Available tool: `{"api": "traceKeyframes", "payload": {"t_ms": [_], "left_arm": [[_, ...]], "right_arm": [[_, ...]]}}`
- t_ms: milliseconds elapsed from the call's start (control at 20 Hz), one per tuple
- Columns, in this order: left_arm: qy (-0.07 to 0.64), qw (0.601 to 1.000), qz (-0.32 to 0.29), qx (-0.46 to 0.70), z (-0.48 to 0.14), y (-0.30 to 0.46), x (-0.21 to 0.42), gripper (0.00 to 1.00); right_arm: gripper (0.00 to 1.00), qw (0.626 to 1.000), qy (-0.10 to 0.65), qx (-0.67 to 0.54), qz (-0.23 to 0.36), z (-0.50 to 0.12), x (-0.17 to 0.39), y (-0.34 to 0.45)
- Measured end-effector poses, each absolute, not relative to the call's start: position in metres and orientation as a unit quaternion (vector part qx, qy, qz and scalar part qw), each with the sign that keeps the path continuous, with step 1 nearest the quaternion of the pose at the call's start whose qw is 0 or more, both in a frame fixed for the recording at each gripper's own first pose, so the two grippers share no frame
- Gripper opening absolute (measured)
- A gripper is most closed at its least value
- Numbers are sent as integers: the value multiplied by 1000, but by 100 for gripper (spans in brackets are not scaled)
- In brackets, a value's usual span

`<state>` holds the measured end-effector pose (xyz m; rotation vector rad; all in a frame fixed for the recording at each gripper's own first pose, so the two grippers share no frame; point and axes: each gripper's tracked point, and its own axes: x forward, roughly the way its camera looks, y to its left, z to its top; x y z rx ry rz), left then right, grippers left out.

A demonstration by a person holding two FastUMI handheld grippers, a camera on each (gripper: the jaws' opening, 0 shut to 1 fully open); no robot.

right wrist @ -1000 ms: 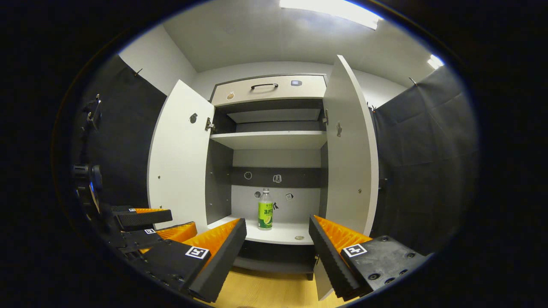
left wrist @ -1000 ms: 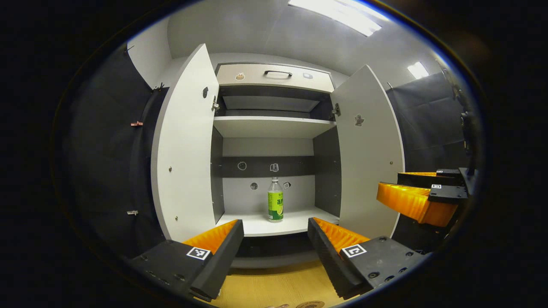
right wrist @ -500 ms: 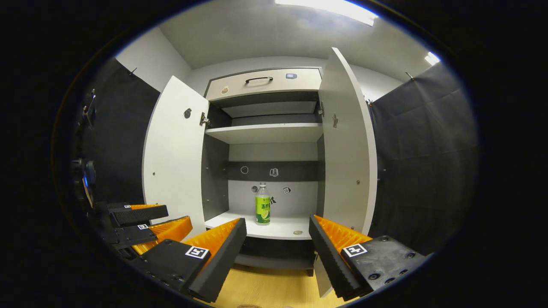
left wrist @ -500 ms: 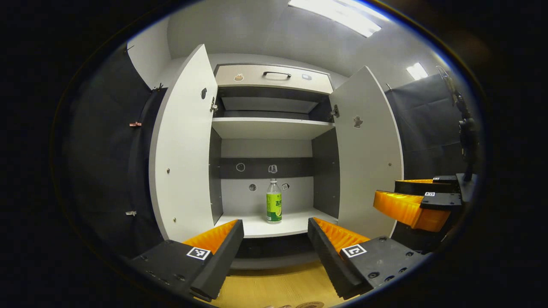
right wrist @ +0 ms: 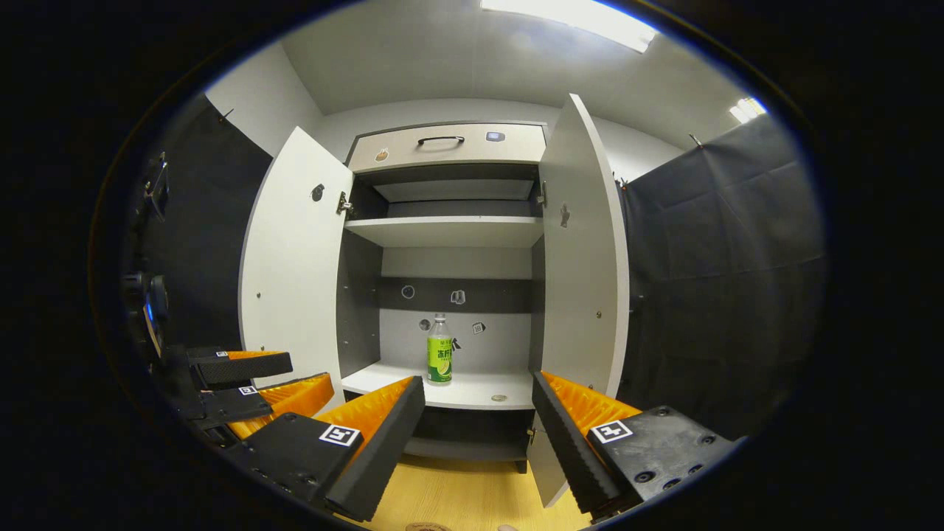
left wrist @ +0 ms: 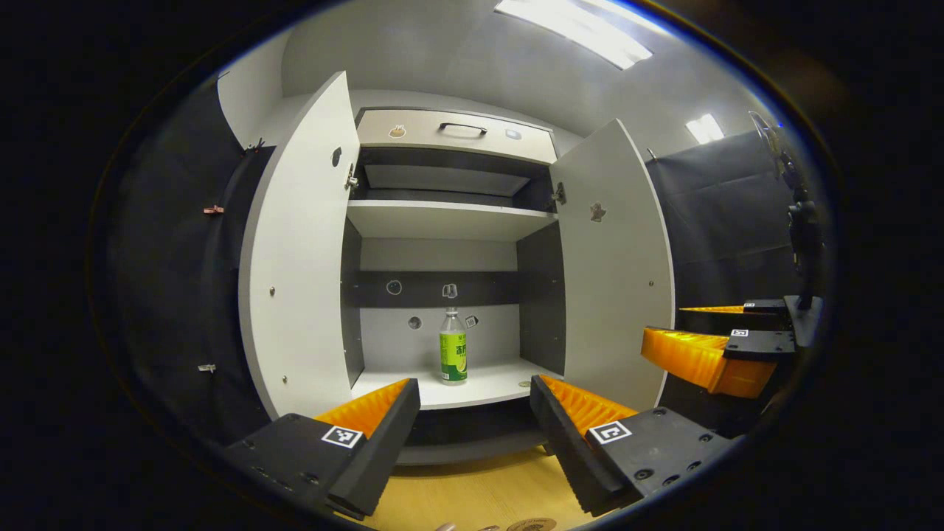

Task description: Grasp the bottle in the cabinet with the left hand and place it on the coaster, then close the right door with the right hand and the left door with the left hand.

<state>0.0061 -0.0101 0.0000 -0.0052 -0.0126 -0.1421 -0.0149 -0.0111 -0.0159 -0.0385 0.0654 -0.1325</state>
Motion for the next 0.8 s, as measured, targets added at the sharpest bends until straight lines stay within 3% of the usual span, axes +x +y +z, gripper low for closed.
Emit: {"api": "traceKeyframes", "payload": {"t_ms": [500,800], "left_arm": [[17,996,-81,-27,-21,-12,99,95],[18,998,-59,3,-36,-10,201,95]], "right_arm": [[97,995,28,-42,-82,-19,1,-30],[97,998,36,-39,-26,-41,57,-30]]}}
